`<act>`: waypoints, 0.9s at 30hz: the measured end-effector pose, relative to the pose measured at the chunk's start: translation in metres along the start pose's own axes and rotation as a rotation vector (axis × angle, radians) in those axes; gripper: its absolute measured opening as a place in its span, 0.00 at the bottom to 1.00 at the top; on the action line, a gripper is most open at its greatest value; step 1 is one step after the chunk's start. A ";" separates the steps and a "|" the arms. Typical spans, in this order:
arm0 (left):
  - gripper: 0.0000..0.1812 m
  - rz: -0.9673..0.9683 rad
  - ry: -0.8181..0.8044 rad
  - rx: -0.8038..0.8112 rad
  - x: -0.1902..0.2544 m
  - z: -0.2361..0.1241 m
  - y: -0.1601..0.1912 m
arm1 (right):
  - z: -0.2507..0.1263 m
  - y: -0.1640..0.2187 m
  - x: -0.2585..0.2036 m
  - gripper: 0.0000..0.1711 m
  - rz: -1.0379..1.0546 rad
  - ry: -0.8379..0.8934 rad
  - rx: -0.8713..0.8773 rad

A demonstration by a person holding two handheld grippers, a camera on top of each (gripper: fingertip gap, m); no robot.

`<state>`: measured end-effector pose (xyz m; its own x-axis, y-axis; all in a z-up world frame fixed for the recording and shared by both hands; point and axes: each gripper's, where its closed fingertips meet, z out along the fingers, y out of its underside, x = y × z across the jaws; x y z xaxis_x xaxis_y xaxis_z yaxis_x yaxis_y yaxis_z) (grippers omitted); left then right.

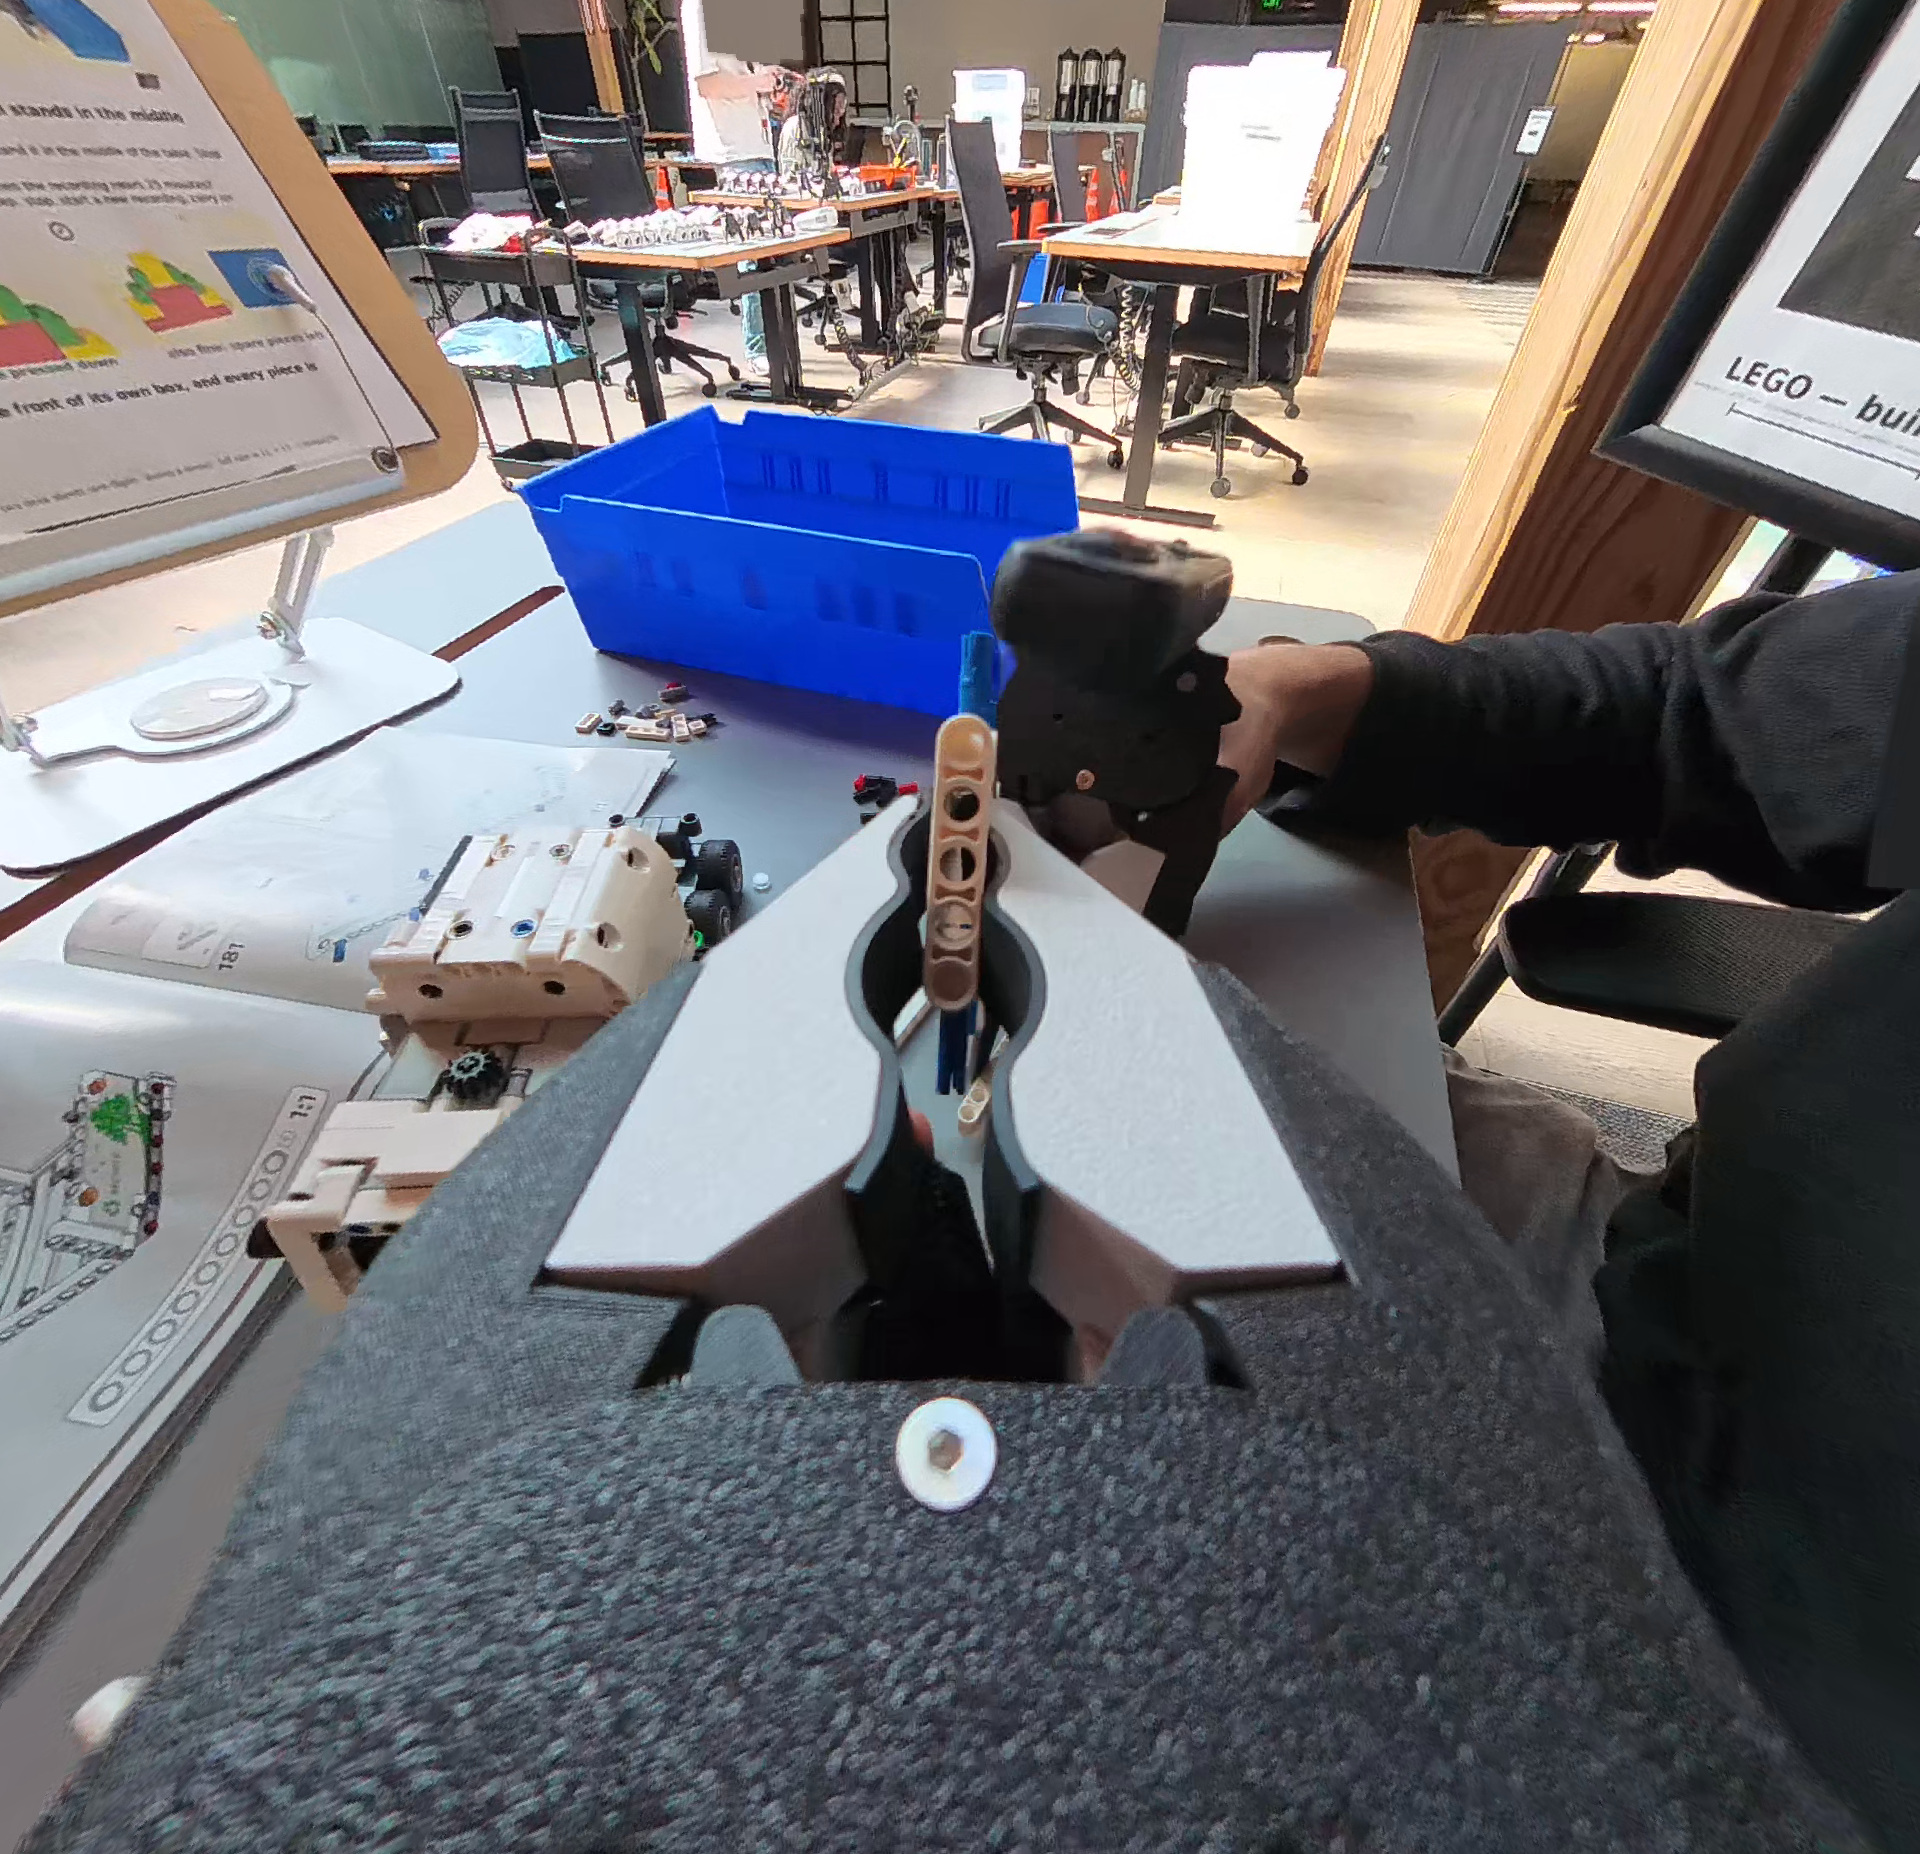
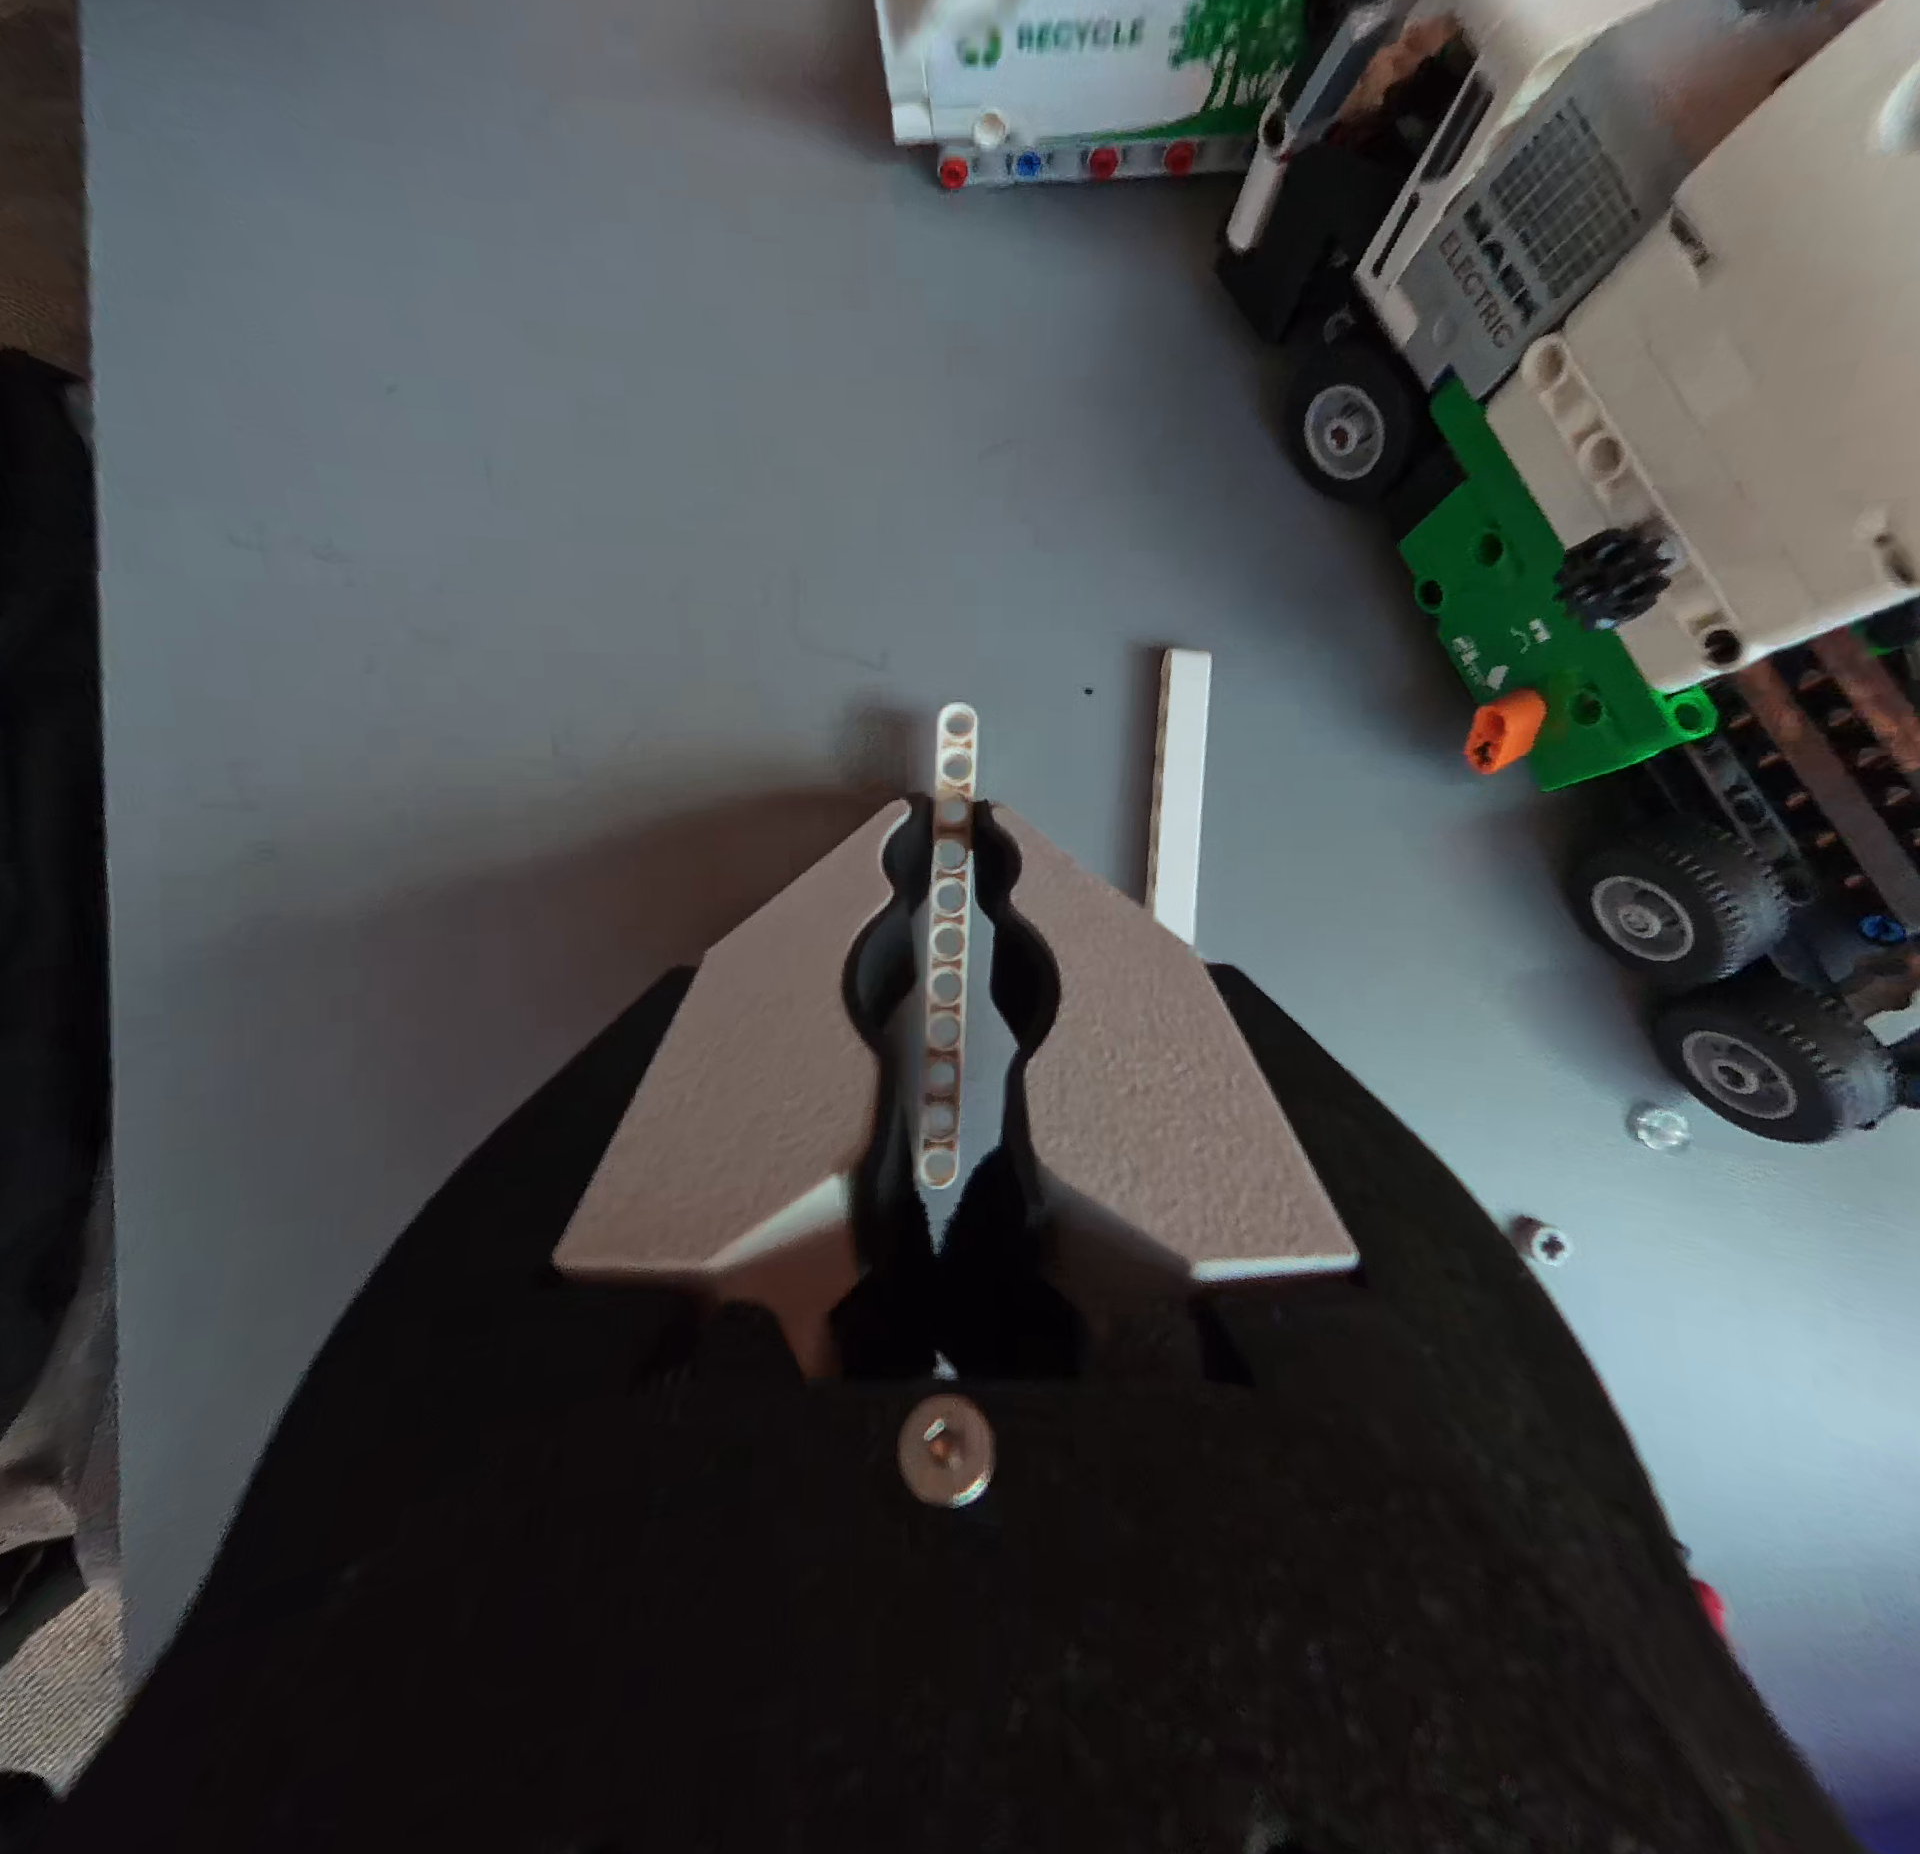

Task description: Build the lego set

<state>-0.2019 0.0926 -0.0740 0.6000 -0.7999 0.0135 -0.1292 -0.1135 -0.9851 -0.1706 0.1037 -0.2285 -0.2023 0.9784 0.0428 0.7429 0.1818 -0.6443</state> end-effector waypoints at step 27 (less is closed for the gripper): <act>0.00 -0.402 0.305 0.072 0.030 0.010 0.063 | -0.066 -0.114 -0.012 0.03 0.291 -0.467 0.489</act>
<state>-0.1839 0.0676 -0.1377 0.3315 -0.8381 0.4333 0.1257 -0.4159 -0.9007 -0.2105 0.0779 -0.1054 -0.3722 0.8168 -0.4408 0.4601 -0.2501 -0.8519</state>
